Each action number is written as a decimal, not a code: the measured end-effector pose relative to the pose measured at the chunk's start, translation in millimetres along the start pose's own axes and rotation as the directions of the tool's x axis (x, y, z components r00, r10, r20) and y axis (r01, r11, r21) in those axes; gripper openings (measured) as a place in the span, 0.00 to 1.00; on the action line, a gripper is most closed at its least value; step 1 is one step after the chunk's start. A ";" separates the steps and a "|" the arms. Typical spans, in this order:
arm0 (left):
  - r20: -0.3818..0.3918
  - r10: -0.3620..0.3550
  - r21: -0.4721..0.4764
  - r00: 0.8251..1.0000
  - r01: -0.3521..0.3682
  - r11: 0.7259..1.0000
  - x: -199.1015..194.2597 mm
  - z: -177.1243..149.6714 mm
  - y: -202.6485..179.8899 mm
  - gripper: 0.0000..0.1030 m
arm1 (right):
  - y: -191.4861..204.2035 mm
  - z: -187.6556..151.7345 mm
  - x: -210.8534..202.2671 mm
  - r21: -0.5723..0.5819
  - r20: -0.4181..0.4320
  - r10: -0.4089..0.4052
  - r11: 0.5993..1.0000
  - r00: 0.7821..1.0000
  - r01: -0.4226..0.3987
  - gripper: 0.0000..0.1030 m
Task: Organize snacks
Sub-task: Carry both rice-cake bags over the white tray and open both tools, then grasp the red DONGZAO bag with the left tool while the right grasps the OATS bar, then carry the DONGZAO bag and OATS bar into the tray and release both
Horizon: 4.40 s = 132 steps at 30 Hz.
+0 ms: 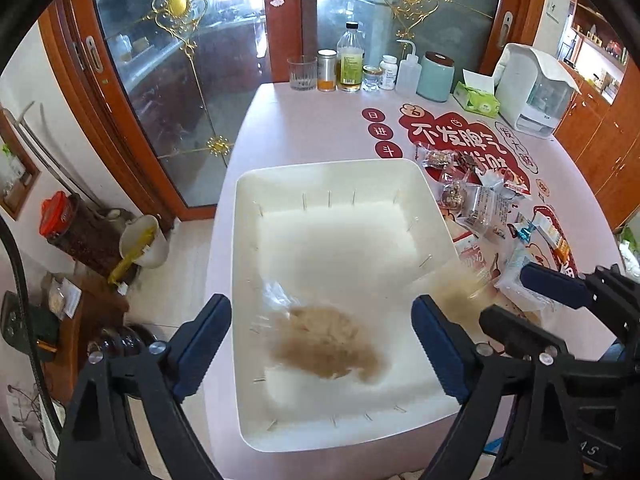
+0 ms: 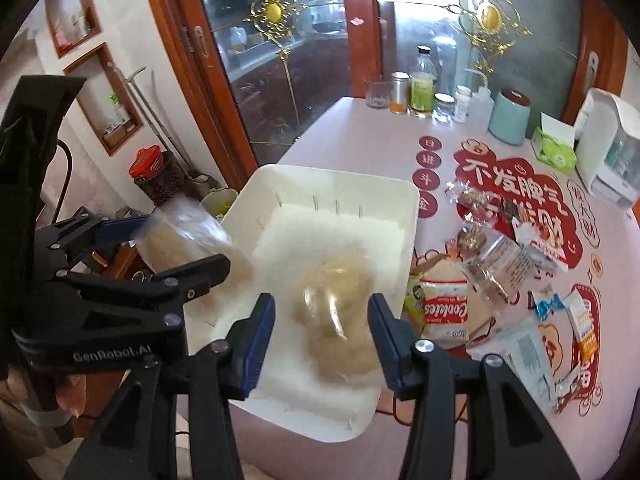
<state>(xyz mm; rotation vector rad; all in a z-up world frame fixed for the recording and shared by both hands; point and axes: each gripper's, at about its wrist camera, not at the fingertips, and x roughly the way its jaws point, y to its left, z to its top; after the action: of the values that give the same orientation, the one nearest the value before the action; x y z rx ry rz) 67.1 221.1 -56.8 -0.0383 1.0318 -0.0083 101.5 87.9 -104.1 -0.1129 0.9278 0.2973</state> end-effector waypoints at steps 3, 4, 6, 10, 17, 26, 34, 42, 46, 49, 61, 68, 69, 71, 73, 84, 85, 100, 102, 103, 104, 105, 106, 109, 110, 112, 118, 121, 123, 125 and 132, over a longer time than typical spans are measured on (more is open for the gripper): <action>-0.005 -0.012 0.011 1.000 0.012 1.000 2.3 1.7 -3.1 0.90 | 0.5 -3.5 -2.7 0.009 0.000 -0.020 1.000 1.000 0.020 0.56; -0.006 -0.012 0.018 1.000 0.013 1.000 3.3 2.5 -5.0 0.90 | 1.5 -4.6 -4.1 0.007 0.000 -0.029 1.000 1.000 0.029 0.57; -0.005 -0.024 0.031 1.000 0.024 0.999 3.5 3.6 -10.4 0.90 | 3.6 -5.4 -6.5 -0.004 0.003 -0.045 0.999 0.999 0.045 0.58; -0.004 -0.041 0.046 0.999 0.041 0.998 2.6 5.0 -18.0 0.90 | 6.1 -8.3 -12.2 -0.011 0.007 -0.063 0.998 0.998 0.063 0.59; 0.018 -0.049 0.066 0.999 0.048 0.997 -5.5 6.1 -26.3 0.90 | 3.6 -14.1 -20.2 0.009 0.017 -0.078 0.997 0.997 0.078 0.59; 0.009 -0.048 0.111 0.999 0.047 0.993 -9.5 5.1 -51.3 0.90 | -7.4 -24.5 -30.0 0.031 0.016 -0.084 0.996 0.996 0.083 0.59; 0.005 -0.068 0.154 0.998 0.067 0.986 -9.3 13.7 -95.2 0.90 | -37.7 -31.6 -48.8 0.056 0.025 -0.111 0.992 0.993 0.110 0.59; -0.039 -0.101 0.194 0.994 0.107 0.975 13.3 36.0 -173.4 0.90 | -109.0 -48.7 -65.4 0.119 0.003 -0.151 0.982 0.989 0.150 0.59; -0.055 -0.099 0.236 0.994 0.110 0.966 27.2 51.7 -225.2 0.90 | -162.2 -59.4 -70.7 0.191 -0.015 -0.152 0.970 0.988 0.152 0.59; -0.060 -0.089 0.260 0.994 0.101 0.960 36.8 66.3 -259.4 0.90 | -203.2 -68.3 -71.6 0.237 -0.031 -0.153 0.959 0.988 0.156 0.59; -0.119 -0.021 0.263 0.993 0.052 0.963 116.9 126.7 -344.6 0.90 | -349.3 -56.9 -49.6 0.255 -0.046 -0.220 0.940 0.974 0.225 0.59; -0.219 0.009 0.239 0.976 0.044 0.970 185.5 145.2 -361.9 0.90 | -397.8 -58.5 15.2 0.211 -0.149 -0.184 0.954 0.972 0.212 0.59; -0.236 0.002 0.229 0.972 0.054 0.972 196.3 147.8 -364.0 0.90 | -401.3 -59.5 23.7 0.202 -0.162 -0.174 0.957 0.971 0.206 0.59; -0.260 0.004 0.214 0.966 0.054 0.975 209.8 151.1 -365.6 0.90 | -407.1 -62.1 40.6 0.186 -0.193 -0.158 0.963 0.968 0.194 0.59; -0.288 -0.004 0.195 0.958 0.063 0.979 224.7 154.6 -368.8 0.90 | -409.3 -65.0 52.7 0.171 -0.207 -0.135 0.970 0.969 0.172 0.59; -0.384 0.005 0.129 0.923 0.048 0.991 294.8 163.5 -375.8 0.90 | -423.1 -74.9 92.5 0.089 -0.266 -0.155 0.979 0.952 0.184 0.40; -0.394 0.004 0.118 0.919 0.046 0.992 300.0 162.1 -374.7 0.87 | -427.4 -73.6 92.9 0.107 -0.260 -0.152 0.977 0.954 0.185 0.39; -0.338 -0.003 0.116 0.941 0.044 0.992 297.9 147.4 -383.2 0.44 | -434.8 -71.9 98.2 0.181 -0.227 -0.163 0.962 0.960 0.206 0.37; -0.312 -0.003 0.137 0.950 0.048 0.989 281.9 144.0 -388.3 0.43 | -435.2 -72.4 97.5 0.197 -0.236 -0.151 0.960 0.960 0.199 0.37; -0.299 -0.004 0.147 0.954 0.050 0.988 275.0 143.0 -389.9 0.43 | -435.2 -73.1 96.2 0.206 -0.240 -0.149 0.958 0.959 0.201 0.37; -0.287 -0.006 0.160 0.958 0.054 0.986 266.2 142.0 -391.9 0.43 | -434.7 -73.8 94.0 0.212 -0.241 -0.153 0.955 0.958 0.205 0.37; -0.277 -0.009 0.169 0.961 0.058 0.984 258.1 140.8 -394.2 0.43 | -434.1 -73.8 91.6 0.214 -0.241 -0.156 0.954 0.958 0.210 0.37; -0.262 -0.015 0.180 0.965 0.064 0.982 247.2 139.7 -395.4 0.43 | -432.8 -73.6 88.4 0.216 -0.239 -0.160 0.953 0.958 0.213 0.37; -0.227 -0.032 0.200 0.973 0.078 0.977 219.2 135.5 -399.1 0.43 | -427.2 -71.8 75.9 0.217 -0.223 -0.175 0.950 0.959 0.224 0.37; -0.218 -0.040 0.204 0.975 0.085 0.975 211.1 135.6 -399.1 0.43 | -424.7 -71.0 71.7 0.215 -0.216 -0.181 0.950 0.959 0.228 0.37; -0.191 -0.058 0.211 0.980 0.098 0.973 189.6 131.5 -396.6 0.43 | -416.8 -68.6 60.5 0.207 -0.196 -0.197 0.949 0.961 0.237 0.37; -0.138 -0.089 0.221 0.986 0.119 0.968 137.1 109.9 -375.8 0.43 | -384.0 -63.0 27.4 0.192 -0.140 -0.216 0.951 0.966 0.241 0.37; -0.128 -0.100 0.219 0.987 0.126 0.968 113.4 94.5 -357.8 0.43 | -359.2 -62.2 9.3 0.181 -0.111 -0.219 0.955 0.969 0.236 0.37; -0.131 -0.117 0.206 0.985 0.142 0.968 101.1 83.5 -343.3 0.44 | -344.8 -62.5 0.3 0.175 -0.099 -0.220 0.956 0.970 0.235 0.37; -0.134 -0.125 0.196 0.983 0.150 0.969 92.7 74.1 -330.4 0.44 | -327.1 -62.8 -9.8 0.169 -0.087 -0.219 0.958 0.972 0.231 0.38; -0.111 -0.120 0.150 0.987 0.136 0.979 54.3 40.3 -255.8 0.44 | -261.9 -57.0 -25.6 0.138 -0.066 -0.206 0.967 0.976 0.213 0.38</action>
<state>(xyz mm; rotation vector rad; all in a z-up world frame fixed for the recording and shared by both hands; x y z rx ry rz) 132.4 -34.8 -73.6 0.0392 1.1257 -0.2111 121.8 -179.7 -125.8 -0.0846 0.9765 0.0308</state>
